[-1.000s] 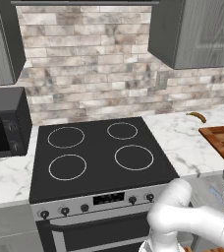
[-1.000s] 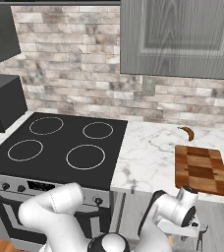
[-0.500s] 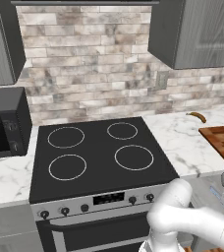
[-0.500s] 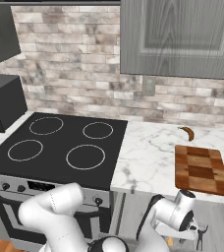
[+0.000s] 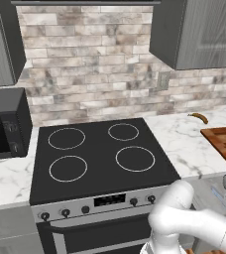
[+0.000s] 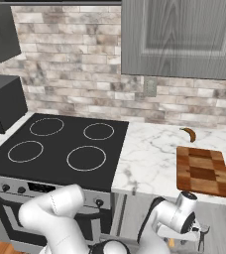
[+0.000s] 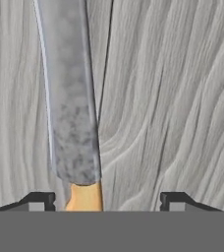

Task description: Open the drawer on the right and place the cutting tools on the cutting board.

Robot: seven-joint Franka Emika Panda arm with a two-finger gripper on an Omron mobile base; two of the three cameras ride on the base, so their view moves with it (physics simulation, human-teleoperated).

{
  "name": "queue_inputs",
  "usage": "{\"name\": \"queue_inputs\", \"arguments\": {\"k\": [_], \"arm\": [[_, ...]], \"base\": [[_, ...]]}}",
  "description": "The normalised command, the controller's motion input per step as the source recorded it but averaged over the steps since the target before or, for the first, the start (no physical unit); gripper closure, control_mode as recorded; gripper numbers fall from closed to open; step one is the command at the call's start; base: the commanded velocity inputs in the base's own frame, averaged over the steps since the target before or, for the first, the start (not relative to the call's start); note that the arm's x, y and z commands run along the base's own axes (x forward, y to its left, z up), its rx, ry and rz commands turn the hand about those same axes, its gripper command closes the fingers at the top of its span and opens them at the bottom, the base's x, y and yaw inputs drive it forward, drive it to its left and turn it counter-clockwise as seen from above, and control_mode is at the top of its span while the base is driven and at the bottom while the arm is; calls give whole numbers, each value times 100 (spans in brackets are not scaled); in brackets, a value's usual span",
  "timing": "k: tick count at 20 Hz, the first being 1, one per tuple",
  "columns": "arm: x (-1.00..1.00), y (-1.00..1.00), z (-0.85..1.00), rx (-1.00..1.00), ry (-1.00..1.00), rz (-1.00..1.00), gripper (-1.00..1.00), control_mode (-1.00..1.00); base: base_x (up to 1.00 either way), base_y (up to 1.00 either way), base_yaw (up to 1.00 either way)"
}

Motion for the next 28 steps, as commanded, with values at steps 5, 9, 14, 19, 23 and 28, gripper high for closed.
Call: {"name": "queue_inputs", "arguments": {"k": [5,9,14,19,23,28], "arm": [[-5,0,-9,0,0,0,100,-100],[-81,16,-6,-1,-2,0,100,-100],[-100,27,2,0,-15,-6,100,-100],[-68,20,86,0,-22,-9,100,-100],[21,3,100,0,-19,-1,100,-100],[59,4,100,0,-11,0,100,-100]], "base": [[0,0,0],[0,0,0],[0,0,0],[0,0,0],[0,0,0],[0,0,0]]}}
